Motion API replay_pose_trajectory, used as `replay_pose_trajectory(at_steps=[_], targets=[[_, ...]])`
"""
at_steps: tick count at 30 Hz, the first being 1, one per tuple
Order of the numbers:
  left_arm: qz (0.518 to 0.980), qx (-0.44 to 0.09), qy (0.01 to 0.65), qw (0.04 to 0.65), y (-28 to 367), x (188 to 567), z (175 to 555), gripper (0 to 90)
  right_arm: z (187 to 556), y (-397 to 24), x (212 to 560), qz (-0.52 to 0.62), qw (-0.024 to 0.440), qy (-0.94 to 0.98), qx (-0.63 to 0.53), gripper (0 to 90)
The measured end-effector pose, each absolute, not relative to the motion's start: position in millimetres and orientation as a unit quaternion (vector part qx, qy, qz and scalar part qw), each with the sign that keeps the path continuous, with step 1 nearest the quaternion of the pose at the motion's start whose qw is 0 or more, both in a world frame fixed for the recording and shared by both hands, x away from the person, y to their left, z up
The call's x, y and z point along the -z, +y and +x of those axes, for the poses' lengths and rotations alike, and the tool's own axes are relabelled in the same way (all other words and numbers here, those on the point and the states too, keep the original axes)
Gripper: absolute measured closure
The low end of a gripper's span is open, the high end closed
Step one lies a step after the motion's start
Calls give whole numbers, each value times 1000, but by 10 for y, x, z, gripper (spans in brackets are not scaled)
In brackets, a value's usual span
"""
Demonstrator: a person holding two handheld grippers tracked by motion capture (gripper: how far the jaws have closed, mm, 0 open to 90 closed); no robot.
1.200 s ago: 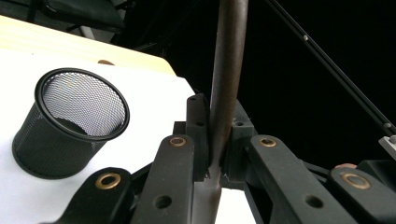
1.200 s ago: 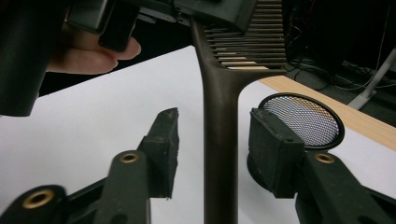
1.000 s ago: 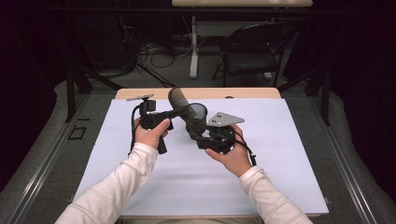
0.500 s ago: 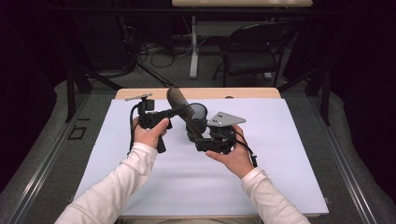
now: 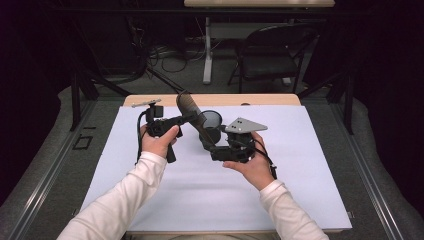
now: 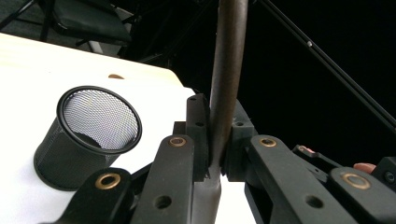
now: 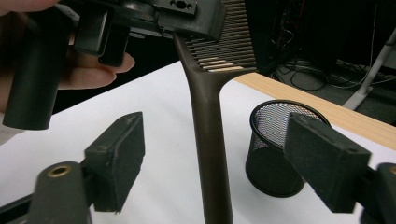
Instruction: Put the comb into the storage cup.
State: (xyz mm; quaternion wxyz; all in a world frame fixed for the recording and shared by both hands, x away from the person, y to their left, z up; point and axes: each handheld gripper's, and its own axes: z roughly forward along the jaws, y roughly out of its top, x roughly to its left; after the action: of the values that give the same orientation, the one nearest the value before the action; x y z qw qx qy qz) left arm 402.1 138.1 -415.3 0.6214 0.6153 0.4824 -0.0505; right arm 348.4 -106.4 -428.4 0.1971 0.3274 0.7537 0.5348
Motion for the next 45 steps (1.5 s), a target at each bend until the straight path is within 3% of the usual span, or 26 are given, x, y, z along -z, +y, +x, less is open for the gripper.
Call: replay_pose_trajectory(at_steps=[12, 24, 45], targets=[[616, 43, 480, 623, 1398, 4123, 4023, 839, 3453, -1093, 4258, 329, 219, 743, -540, 146], [623, 20, 469, 625, 1412, 4047, 4020, 839, 3388, -1101, 4234, 342, 212, 741, -538, 145], [630, -62, 440, 637, 1406, 3957, 4076, 839, 3376, -1263, 4191, 355, 235, 728, -537, 147]])
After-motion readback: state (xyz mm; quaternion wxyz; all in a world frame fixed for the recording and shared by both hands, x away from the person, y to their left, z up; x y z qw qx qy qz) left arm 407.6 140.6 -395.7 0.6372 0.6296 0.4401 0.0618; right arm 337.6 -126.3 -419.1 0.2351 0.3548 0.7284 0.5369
